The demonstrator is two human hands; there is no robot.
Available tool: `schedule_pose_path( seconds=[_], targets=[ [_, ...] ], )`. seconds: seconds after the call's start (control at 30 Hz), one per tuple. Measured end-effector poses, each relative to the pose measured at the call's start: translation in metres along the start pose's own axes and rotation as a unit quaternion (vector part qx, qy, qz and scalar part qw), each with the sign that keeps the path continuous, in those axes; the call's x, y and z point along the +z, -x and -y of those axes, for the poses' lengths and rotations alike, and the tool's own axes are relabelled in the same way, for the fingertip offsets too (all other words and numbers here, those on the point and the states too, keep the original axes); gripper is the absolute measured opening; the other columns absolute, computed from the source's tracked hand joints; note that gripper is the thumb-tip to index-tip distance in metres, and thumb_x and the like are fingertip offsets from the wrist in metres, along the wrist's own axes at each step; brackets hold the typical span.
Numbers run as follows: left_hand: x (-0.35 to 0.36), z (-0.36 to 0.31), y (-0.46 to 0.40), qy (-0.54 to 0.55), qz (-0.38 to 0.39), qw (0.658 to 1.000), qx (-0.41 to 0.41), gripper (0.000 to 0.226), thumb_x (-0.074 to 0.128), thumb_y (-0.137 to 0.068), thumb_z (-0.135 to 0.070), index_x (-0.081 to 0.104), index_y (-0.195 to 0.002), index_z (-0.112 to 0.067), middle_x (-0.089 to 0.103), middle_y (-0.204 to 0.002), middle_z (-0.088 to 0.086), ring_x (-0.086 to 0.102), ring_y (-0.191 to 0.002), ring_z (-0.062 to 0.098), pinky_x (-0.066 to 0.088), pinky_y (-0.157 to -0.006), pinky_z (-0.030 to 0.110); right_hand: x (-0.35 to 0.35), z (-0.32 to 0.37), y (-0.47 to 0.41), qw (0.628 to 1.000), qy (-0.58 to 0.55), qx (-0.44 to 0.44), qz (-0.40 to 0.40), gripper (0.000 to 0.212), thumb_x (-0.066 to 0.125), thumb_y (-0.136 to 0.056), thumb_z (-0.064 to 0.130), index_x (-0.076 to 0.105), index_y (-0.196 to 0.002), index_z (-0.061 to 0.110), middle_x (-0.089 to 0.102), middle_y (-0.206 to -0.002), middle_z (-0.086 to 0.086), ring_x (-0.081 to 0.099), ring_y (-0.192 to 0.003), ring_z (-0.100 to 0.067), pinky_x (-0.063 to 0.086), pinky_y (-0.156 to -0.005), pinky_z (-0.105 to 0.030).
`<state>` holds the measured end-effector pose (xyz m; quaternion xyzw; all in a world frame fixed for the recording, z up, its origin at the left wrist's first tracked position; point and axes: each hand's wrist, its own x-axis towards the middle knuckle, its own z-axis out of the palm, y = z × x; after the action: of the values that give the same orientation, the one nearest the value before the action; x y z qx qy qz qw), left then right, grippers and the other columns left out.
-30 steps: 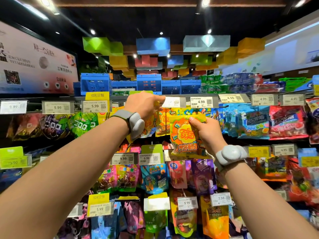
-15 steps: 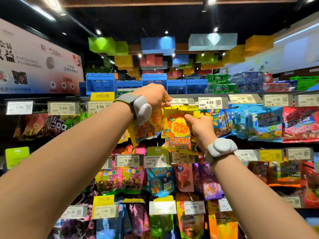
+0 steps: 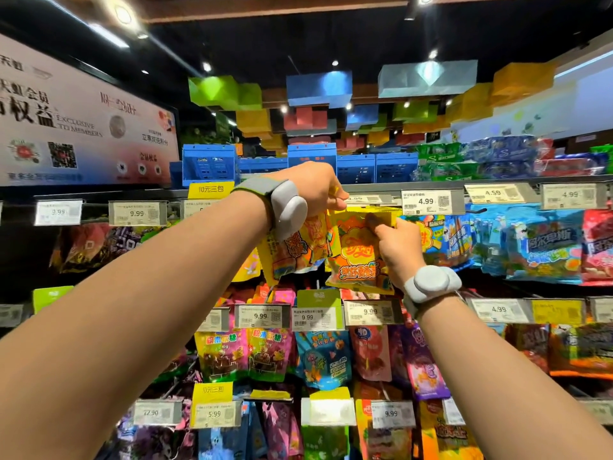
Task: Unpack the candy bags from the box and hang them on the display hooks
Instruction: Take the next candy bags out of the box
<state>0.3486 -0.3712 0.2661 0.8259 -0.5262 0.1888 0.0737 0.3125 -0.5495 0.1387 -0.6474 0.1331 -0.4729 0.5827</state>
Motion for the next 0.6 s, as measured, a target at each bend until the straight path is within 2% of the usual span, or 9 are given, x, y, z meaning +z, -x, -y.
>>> schedule_pose_path(
  seconds=[0.07,0.13,0.2,0.3,0.4,0.5,0.53,0.57,0.6],
  targets=[
    [0.001,0.000,0.000,0.002,-0.001,1.000,0.000,0.036,0.061,-0.094,-0.034,0.066,-0.126,-0.017,0.066,-0.126,-0.005,0.061,-0.107,0.012,0.044,-0.085,0.024,0.002,-0.002,-0.001,1.000,0.000,-0.004,0.003,0.009,0.061,-0.077,0.016,0.060,-0.068,0.015,0.053,-0.067,-0.009,0.044,-0.067,-0.021,0.038,-0.062,-0.040],
    [0.002,0.001,0.001,0.004,-0.002,1.000,0.002,0.037,0.061,-0.095,-0.033,0.065,-0.127,-0.016,0.064,-0.128,-0.005,0.060,-0.108,0.011,0.042,-0.083,0.022,0.003,-0.003,-0.001,1.000,0.005,-0.011,0.004,0.015,0.057,-0.081,0.008,0.060,-0.067,0.014,0.050,-0.067,-0.008,0.042,-0.067,-0.021,0.036,-0.059,-0.043],
    [0.002,0.001,0.001,0.003,-0.005,1.000,0.002,0.038,0.061,-0.095,-0.034,0.065,-0.127,-0.016,0.064,-0.129,-0.004,0.060,-0.111,0.013,0.040,-0.082,0.020,0.006,-0.001,-0.001,1.000,-0.005,-0.019,0.005,0.020,0.063,-0.086,0.008,0.065,-0.067,0.013,0.060,-0.070,-0.005,0.051,-0.070,-0.019,0.047,-0.060,-0.050],
    [0.003,0.002,-0.001,0.011,-0.004,1.000,0.004,0.037,0.061,-0.095,-0.033,0.066,-0.126,-0.015,0.065,-0.128,-0.004,0.060,-0.107,0.011,0.040,-0.081,0.019,0.011,0.005,-0.003,0.999,-0.026,-0.026,0.006,0.022,0.066,-0.093,0.012,0.069,-0.072,0.017,0.068,-0.075,-0.001,0.061,-0.077,-0.019,0.054,-0.073,-0.040],
    [0.003,0.003,0.000,0.023,-0.005,1.000,0.002,0.036,0.062,-0.094,-0.033,0.066,-0.126,-0.016,0.065,-0.127,-0.004,0.059,-0.101,0.007,0.042,-0.081,0.021,0.012,0.000,-0.010,1.000,-0.008,-0.031,0.001,0.020,0.068,-0.092,0.014,0.069,-0.072,0.014,0.066,-0.076,-0.004,0.056,-0.076,-0.018,0.049,-0.068,-0.038],
    [0.005,0.004,-0.001,0.029,-0.010,1.000,0.007,0.037,0.063,-0.093,-0.034,0.066,-0.126,-0.016,0.065,-0.128,-0.003,0.061,-0.111,0.014,0.044,-0.085,0.022,0.012,-0.007,-0.011,1.000,0.018,-0.015,-0.007,0.029,0.071,-0.090,0.029,0.063,-0.073,0.006,0.059,-0.073,-0.006,0.049,-0.073,-0.019,0.040,-0.066,-0.037],
    [0.006,0.004,-0.002,0.031,-0.010,0.999,0.006,0.037,0.063,-0.093,-0.033,0.066,-0.126,-0.015,0.065,-0.128,-0.004,0.060,-0.112,0.013,0.044,-0.086,0.022,0.012,-0.009,-0.013,0.999,0.031,-0.013,-0.007,0.029,0.070,-0.091,0.034,0.062,-0.077,0.009,0.061,-0.078,-0.009,0.052,-0.076,-0.022,0.042,-0.068,-0.038],
    [0.006,0.004,-0.002,0.030,-0.008,1.000,0.006,0.037,0.062,-0.093,-0.033,0.067,-0.124,-0.013,0.064,-0.128,-0.004,0.060,-0.112,0.012,0.044,-0.086,0.023,0.012,-0.008,-0.011,0.998,0.054,-0.012,-0.014,0.028,0.068,-0.092,0.038,0.066,-0.092,0.010,0.064,-0.092,-0.014,0.057,-0.086,-0.027,0.045,-0.076,-0.040],
    [0.006,0.004,-0.003,0.027,-0.007,1.000,0.005,0.037,0.062,-0.094,-0.032,0.068,-0.122,-0.010,0.064,-0.128,-0.005,0.060,-0.112,0.011,0.044,-0.088,0.024,0.012,-0.010,-0.013,0.996,0.083,-0.007,-0.020,0.042,0.065,-0.093,0.041,0.064,-0.116,0.006,0.063,-0.114,-0.019,0.058,-0.104,-0.032,0.046,-0.089,-0.042]
  ],
)
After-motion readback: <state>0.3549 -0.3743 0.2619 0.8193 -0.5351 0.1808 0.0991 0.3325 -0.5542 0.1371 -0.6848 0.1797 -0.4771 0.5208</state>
